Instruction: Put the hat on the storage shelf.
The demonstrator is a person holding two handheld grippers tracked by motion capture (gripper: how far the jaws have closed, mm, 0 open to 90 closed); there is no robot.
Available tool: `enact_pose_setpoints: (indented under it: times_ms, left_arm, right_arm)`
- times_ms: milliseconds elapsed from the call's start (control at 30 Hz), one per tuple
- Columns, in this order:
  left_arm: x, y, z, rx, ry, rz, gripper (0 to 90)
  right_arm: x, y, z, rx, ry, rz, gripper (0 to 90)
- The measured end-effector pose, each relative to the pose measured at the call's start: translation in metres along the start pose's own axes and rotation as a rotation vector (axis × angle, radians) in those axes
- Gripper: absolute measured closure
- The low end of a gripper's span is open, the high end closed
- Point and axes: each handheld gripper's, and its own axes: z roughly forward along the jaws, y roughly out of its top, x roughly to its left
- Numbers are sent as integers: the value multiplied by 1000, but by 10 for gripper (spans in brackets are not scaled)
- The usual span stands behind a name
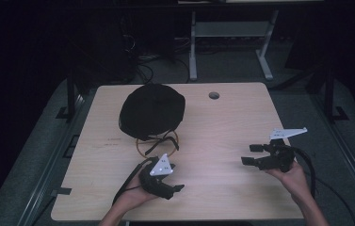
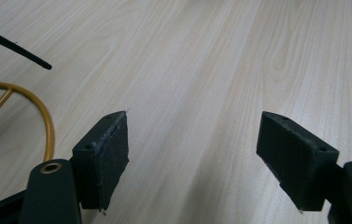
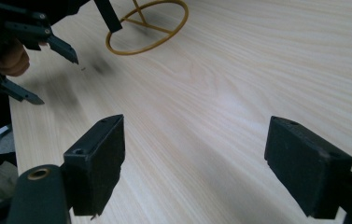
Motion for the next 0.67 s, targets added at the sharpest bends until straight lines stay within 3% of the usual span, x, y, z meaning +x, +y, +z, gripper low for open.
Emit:
enact_pose_setpoints:
  times_ms: [267,500,667]
  left_arm:
    - [0,-1,1,0,5,-1,249]
    - [-1,-1,2,-1,4,-2,249]
    - [-1,0,2,0,-2,3,249]
  right_arm:
    - [1,-16,-5,-18,6,18,198]
    - [11,-38,-8,-47,0,19,189]
    - [24,-57,-3,-87,23,36,179]
